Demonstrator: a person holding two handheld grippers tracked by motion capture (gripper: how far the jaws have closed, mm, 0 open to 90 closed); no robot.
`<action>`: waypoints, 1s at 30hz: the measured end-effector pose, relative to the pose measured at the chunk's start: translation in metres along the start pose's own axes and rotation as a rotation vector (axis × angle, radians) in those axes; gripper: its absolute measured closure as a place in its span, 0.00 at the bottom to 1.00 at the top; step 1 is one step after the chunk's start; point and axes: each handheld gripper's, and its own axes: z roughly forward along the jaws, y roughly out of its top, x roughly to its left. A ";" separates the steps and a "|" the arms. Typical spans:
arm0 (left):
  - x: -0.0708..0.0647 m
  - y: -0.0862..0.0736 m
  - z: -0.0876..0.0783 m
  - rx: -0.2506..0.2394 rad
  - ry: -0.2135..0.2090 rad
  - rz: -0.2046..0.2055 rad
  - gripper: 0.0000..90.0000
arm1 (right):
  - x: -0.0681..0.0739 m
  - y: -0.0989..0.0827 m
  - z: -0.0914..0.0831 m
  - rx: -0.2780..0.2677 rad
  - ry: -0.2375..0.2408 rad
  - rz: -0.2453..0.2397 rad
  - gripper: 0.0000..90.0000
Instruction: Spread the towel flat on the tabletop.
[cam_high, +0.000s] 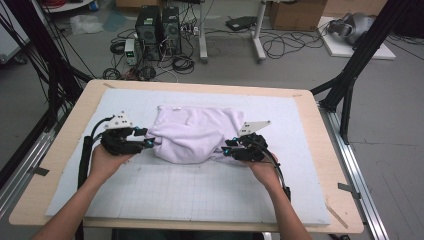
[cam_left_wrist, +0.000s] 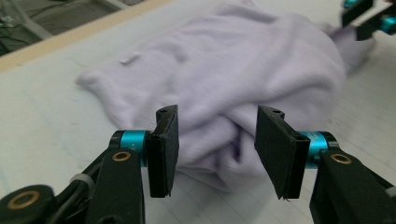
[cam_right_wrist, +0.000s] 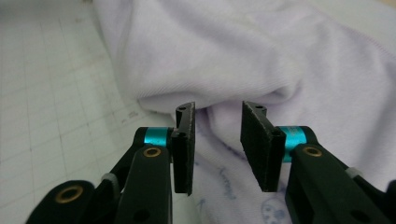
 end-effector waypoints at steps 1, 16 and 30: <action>-0.003 -0.002 0.004 0.013 -0.012 0.009 0.56 | 0.002 0.001 0.003 0.012 -0.004 -0.012 0.72; -0.012 -0.006 0.057 0.101 -0.022 0.047 0.91 | 0.001 0.001 0.046 0.076 -0.016 -0.049 0.94; -0.001 0.030 -0.015 -0.073 0.017 -0.017 0.92 | -0.003 0.003 -0.038 -0.091 -0.011 -0.035 0.96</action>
